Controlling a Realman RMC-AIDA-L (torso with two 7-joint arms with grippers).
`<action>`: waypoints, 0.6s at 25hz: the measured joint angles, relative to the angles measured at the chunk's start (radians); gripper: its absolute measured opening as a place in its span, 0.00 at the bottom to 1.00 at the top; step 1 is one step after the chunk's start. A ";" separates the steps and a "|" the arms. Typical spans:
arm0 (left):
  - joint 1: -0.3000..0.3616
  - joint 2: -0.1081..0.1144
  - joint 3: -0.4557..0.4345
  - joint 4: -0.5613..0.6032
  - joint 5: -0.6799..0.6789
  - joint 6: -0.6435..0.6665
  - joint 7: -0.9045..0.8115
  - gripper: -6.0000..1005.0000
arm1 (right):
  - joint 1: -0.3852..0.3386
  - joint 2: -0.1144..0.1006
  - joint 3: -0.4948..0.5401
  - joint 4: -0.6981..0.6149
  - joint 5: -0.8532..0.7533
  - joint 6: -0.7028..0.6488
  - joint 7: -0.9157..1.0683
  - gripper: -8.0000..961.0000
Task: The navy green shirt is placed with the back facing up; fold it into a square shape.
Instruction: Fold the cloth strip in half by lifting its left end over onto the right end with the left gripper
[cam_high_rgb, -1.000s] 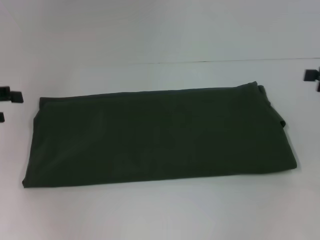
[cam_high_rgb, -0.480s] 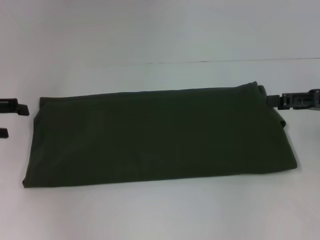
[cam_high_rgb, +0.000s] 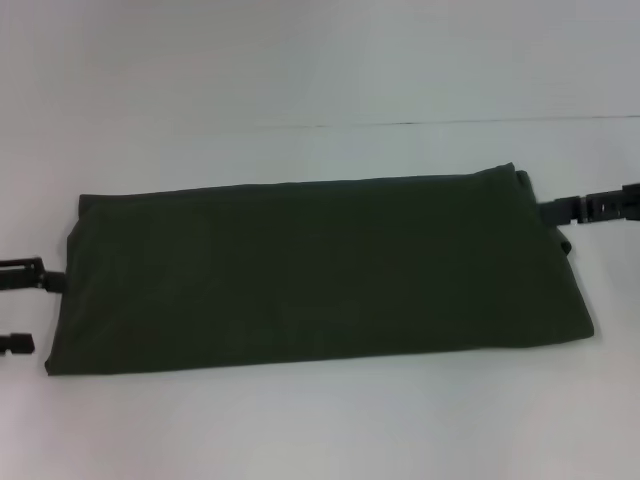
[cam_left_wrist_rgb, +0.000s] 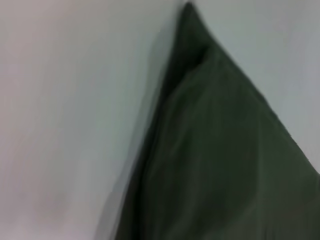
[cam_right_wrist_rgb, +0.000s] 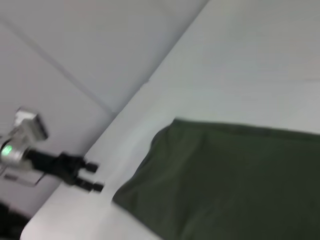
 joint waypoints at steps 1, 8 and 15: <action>0.004 -0.003 -0.002 -0.004 0.000 -0.002 -0.003 0.97 | 0.004 -0.002 -0.010 0.000 -0.001 -0.011 -0.009 0.98; 0.009 -0.010 -0.016 -0.036 0.003 -0.001 -0.003 0.97 | 0.000 0.000 -0.055 -0.002 -0.004 -0.048 -0.205 0.99; 0.017 -0.004 -0.015 -0.036 0.008 0.010 0.000 0.96 | -0.032 0.016 -0.040 -0.002 0.001 -0.037 -0.518 0.99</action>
